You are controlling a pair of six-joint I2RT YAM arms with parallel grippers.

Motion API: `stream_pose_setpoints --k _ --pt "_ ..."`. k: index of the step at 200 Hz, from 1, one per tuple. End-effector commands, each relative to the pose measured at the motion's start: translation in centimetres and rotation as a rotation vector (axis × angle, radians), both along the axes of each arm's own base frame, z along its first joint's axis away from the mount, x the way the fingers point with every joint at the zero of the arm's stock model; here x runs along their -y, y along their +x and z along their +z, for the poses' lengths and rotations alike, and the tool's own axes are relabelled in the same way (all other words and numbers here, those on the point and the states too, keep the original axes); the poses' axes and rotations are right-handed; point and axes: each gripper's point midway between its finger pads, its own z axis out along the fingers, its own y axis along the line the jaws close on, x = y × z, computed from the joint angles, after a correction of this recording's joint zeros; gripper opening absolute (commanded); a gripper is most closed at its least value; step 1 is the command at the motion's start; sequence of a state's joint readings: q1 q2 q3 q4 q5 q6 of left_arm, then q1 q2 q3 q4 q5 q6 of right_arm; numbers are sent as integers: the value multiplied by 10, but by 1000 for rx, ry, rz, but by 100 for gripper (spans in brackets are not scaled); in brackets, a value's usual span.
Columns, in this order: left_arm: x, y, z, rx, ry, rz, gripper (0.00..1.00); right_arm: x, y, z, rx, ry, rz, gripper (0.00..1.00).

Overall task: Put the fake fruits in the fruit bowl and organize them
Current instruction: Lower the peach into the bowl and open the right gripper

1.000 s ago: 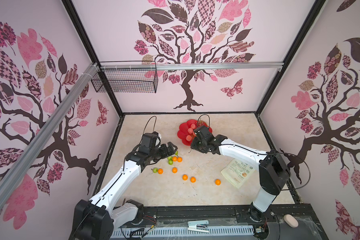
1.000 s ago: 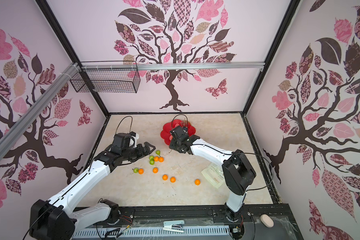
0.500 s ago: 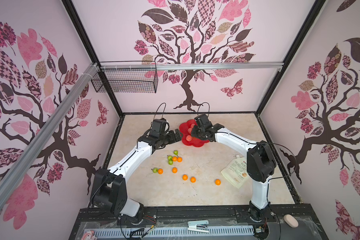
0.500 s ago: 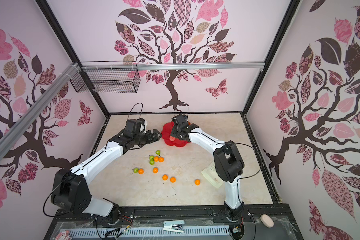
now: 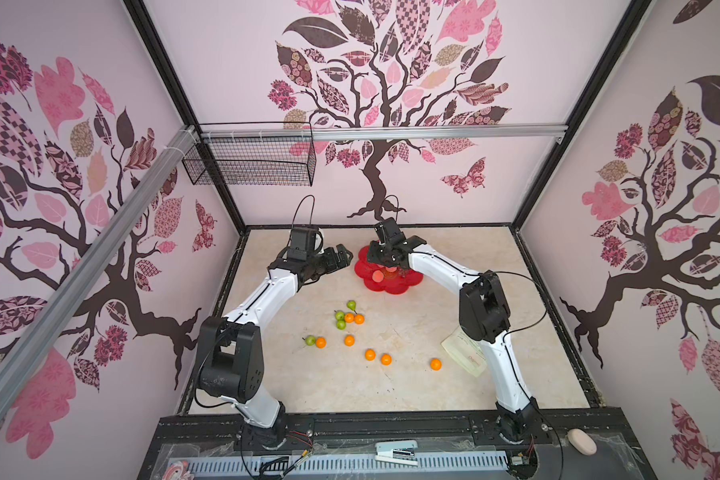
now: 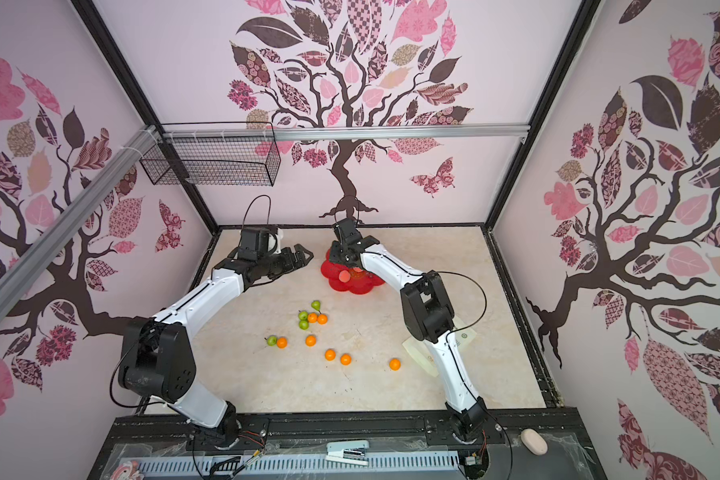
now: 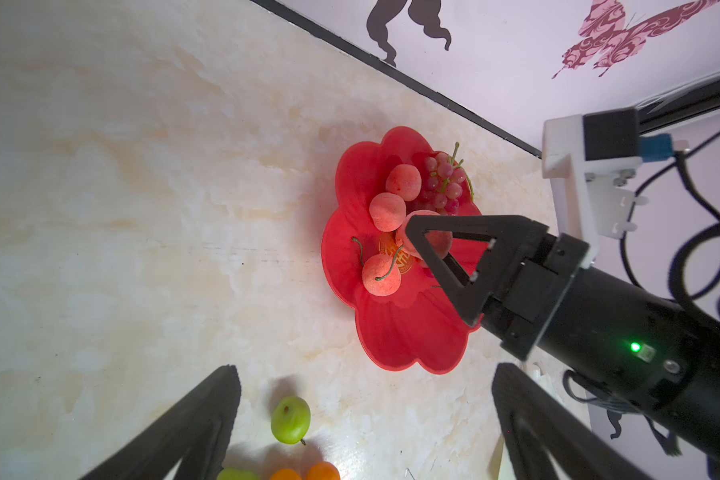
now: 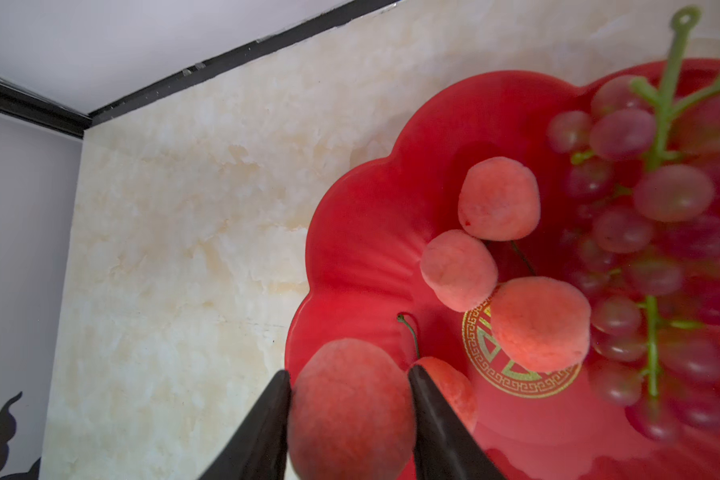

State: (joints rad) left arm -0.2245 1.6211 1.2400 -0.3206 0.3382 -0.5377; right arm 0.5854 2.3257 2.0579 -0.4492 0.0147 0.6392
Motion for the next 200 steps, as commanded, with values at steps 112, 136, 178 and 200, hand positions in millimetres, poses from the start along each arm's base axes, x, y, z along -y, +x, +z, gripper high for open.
stream_pose_setpoints --k 112,136,178,200 --pt "27 4 -17 -38 -62 -139 99 -1 11 -76 -126 -70 21 48" --pt "27 4 -18 -40 -63 -137 98 0 12 -74 -123 -69 18 51" --pt "27 4 -19 -45 -62 -136 98 1 13 -69 -117 -69 18 53" --pt "27 4 -19 -46 -60 -137 99 2 13 -66 -114 -68 17 54"
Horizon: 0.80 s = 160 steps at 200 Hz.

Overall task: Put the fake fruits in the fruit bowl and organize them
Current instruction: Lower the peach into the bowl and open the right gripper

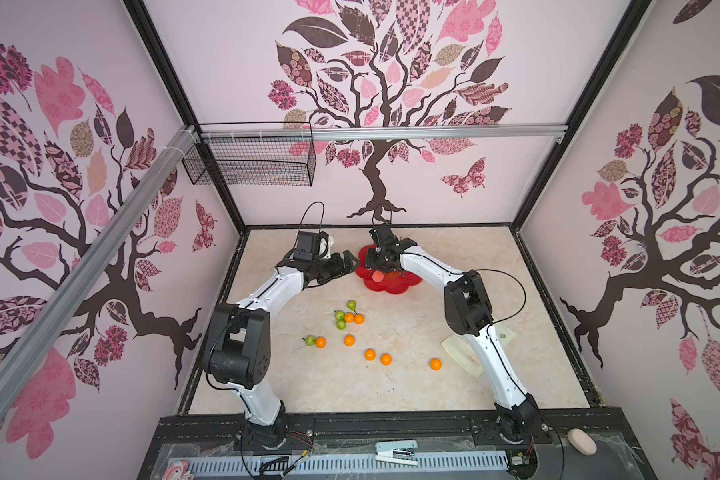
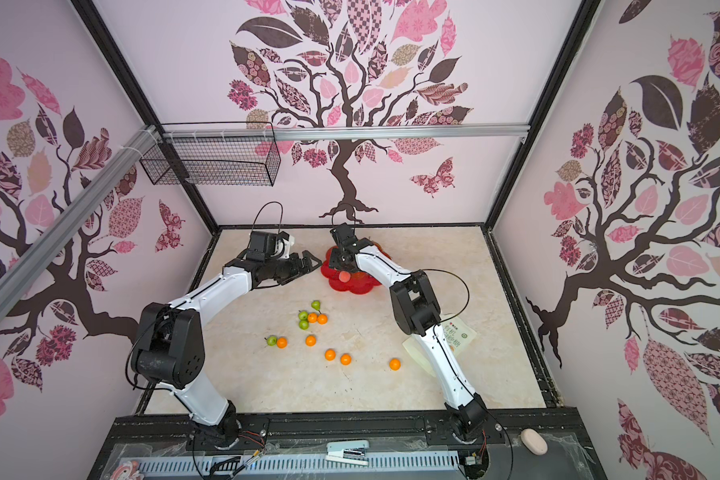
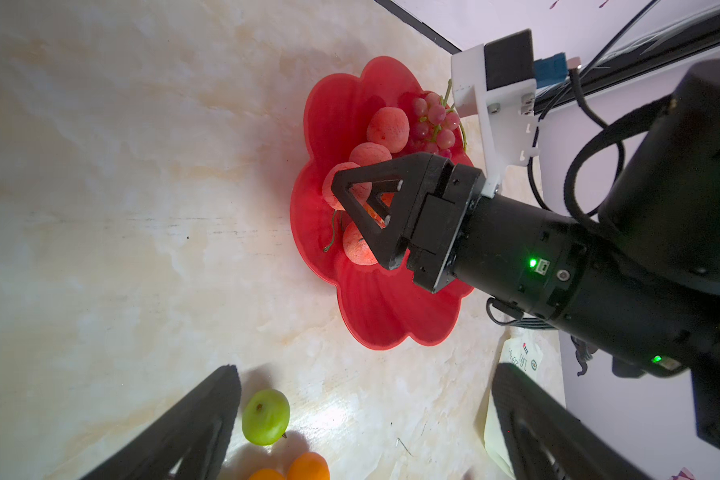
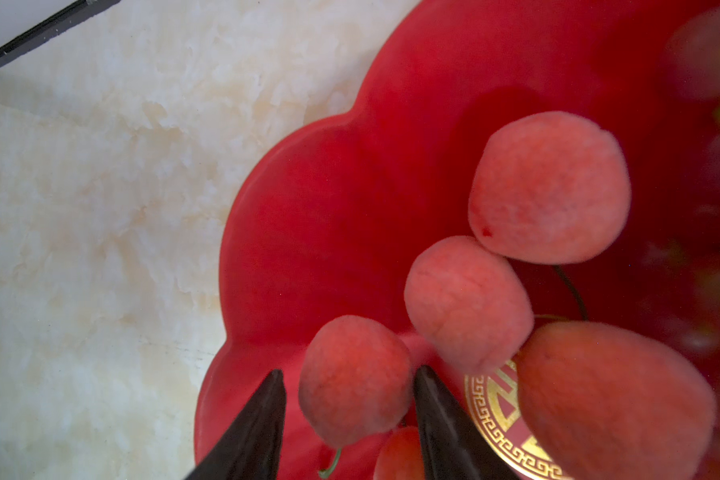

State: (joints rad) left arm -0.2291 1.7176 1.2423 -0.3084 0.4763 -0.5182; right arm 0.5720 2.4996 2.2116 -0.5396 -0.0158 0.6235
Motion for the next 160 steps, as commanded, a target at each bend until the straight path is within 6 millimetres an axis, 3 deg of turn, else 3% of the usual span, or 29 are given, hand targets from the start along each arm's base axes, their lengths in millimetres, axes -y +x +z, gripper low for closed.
stream_pose_setpoints --k 1,21,50,58,62,89,124,160 --pt "3 8 14 45 -3 -17 98 5 4 -8 -13 -18 -2 54" --pt "3 8 14 46 1 -18 98 5 6 1 2 -16 -1 54" --pt "2 6 17 57 9 -24 98 7 11 35 59 -11 1 54" --pt "2 6 18 62 10 -26 99 7 11 37 65 -16 2 54" --pt "2 5 19 66 12 -28 98 8 11 59 97 0 2 54" --pt "2 2 26 91 12 -37 99 12 8 93 139 9 5 54" --pt "3 -12 42 117 22 -35 98 22 -9 130 180 24 14 54" --pt "14 -45 64 143 54 -44 98 44 -44 144 202 31 8 54"
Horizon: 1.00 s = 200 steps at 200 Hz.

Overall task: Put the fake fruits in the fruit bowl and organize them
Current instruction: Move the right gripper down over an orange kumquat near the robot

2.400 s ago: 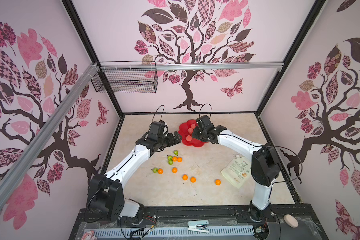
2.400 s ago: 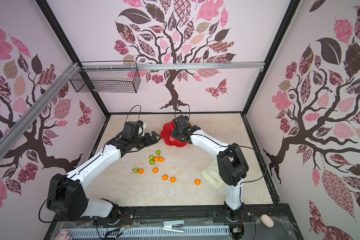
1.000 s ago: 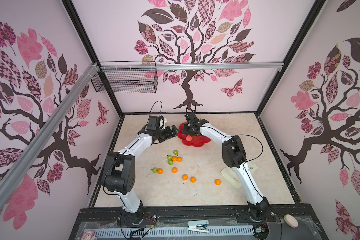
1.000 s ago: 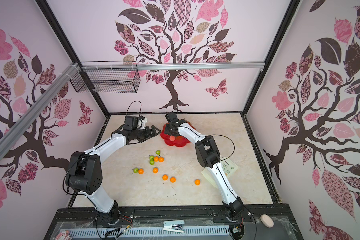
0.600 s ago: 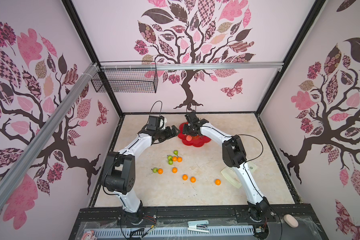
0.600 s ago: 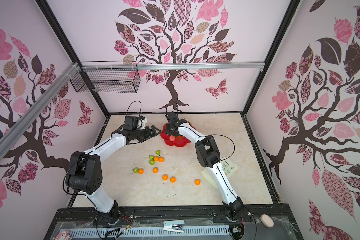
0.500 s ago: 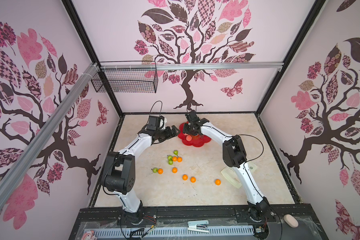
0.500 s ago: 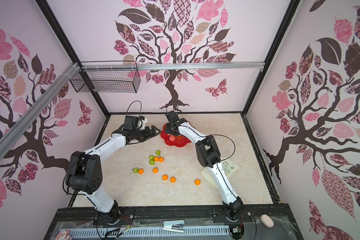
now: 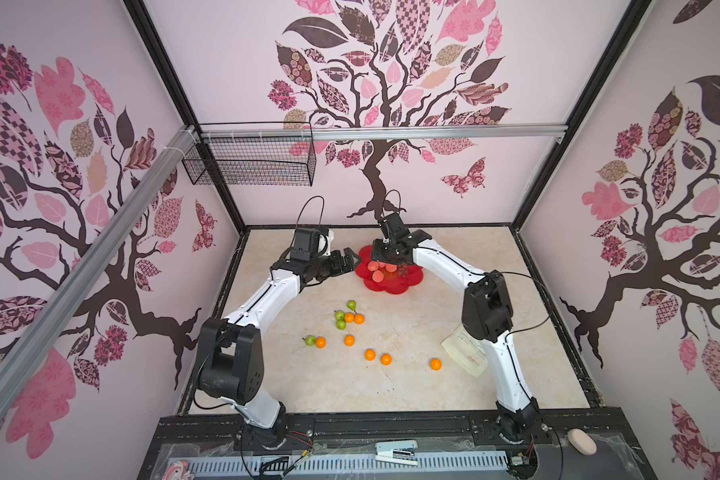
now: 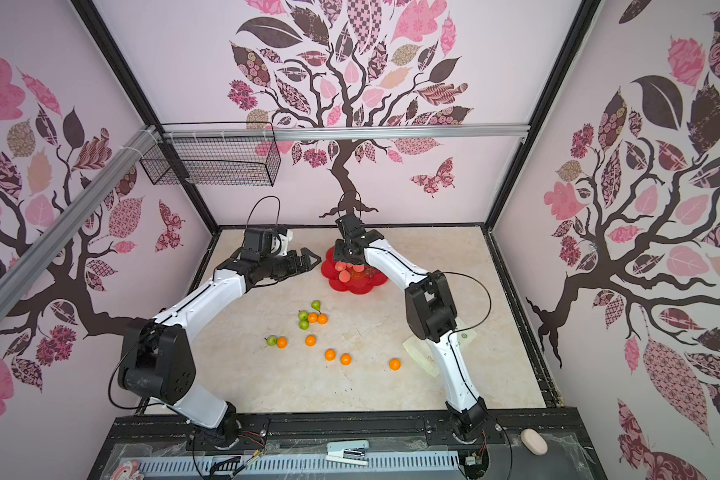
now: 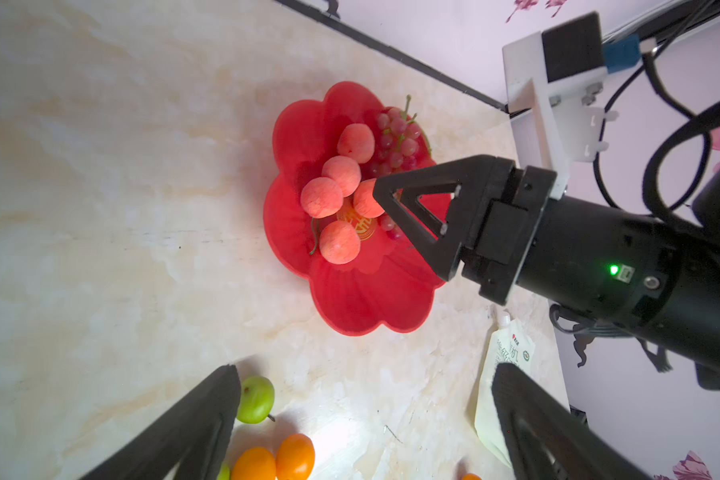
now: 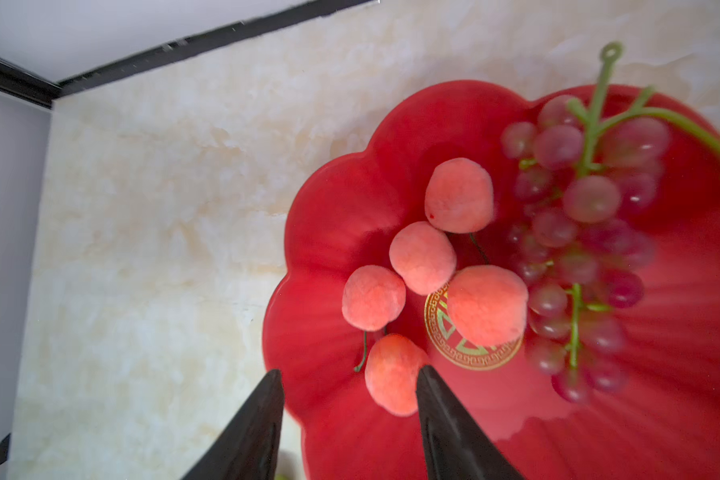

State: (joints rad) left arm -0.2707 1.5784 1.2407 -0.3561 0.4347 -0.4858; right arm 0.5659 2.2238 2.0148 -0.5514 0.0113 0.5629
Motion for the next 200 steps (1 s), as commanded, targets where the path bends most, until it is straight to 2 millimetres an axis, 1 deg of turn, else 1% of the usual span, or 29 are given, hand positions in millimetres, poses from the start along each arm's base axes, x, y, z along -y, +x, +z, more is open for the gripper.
stream_pose_setpoints --k 1,5,21,39,69,115,133,154,178,200 --pt "6 -25 14 30 35 -11 98 17 -18 63 115 47 -13 54" --pt "8 -30 17 34 39 -12 98 20 -22 65 119 54 -13 54" --pt "11 -48 19 25 57 -13 98 31 -43 63 115 58 -17 54" --pt "13 -68 17 10 46 -16 99 45 -67 52 92 35 -24 54" --pt "9 -98 11 3 46 -11 98 68 -105 37 56 -10 -36 54" --pt "9 -143 -3 7 62 -56 99 92 -157 10 -33 -107 -30 54" --pt "9 -156 -8 14 63 -64 98 99 -175 0 -71 -142 -27 54" --pt "17 -167 -11 22 44 -89 99 107 -195 -13 -126 -187 -25 54" --pt "29 -178 -16 22 38 -122 98 112 -219 -29 -195 -224 -10 54" --pt "44 -191 -22 20 60 -176 98 127 -241 -49 -277 -260 -26 54"
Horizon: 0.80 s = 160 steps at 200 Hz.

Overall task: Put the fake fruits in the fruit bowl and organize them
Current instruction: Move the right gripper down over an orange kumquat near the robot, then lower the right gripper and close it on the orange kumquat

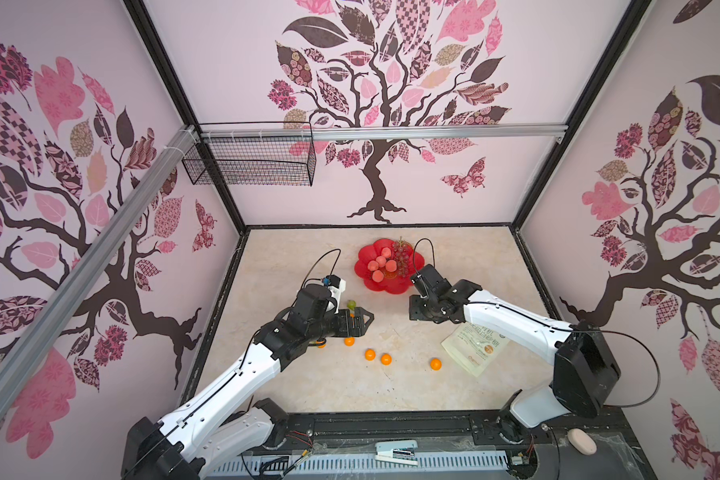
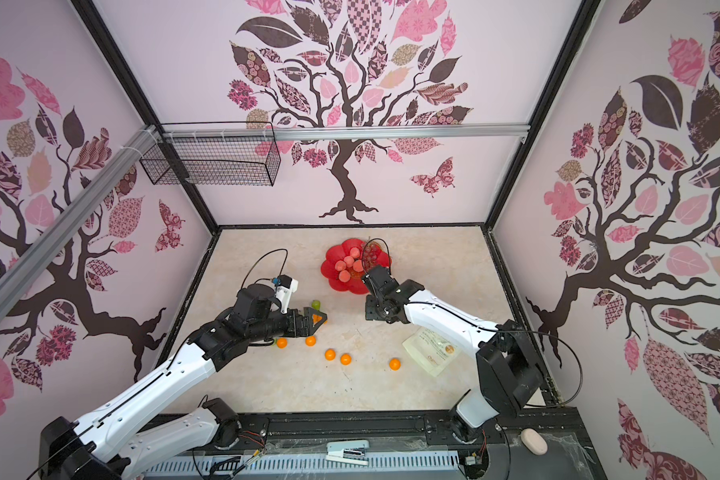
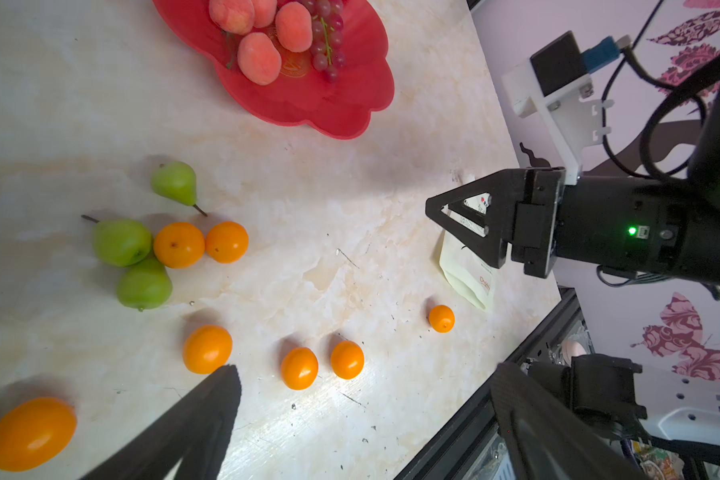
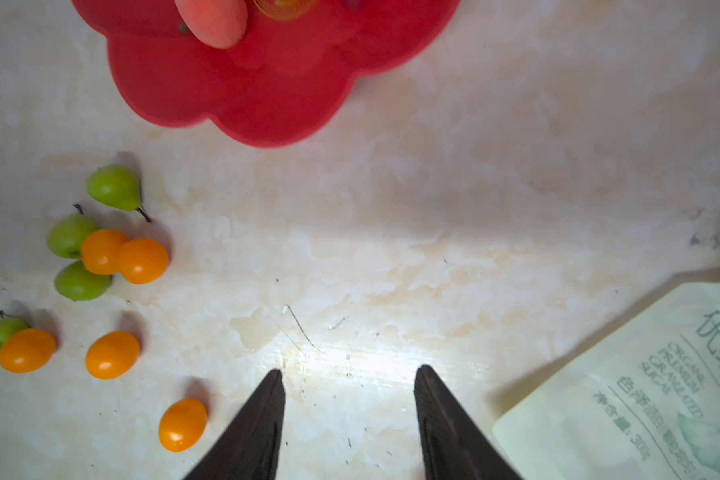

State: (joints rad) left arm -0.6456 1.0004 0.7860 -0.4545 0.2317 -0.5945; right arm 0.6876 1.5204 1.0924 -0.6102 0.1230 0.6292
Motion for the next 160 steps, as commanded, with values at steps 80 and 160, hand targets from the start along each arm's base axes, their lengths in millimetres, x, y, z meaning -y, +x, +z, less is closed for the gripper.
stream_pose_setpoints --k 80,160 --pt "76 -50 -32 12 -6 -219 99 44 -91 -47 -260 -95 -22 53" --pt "84 -57 -45 -13 -20 -236 99 46 -117 -74 -352 -101 -6 53"
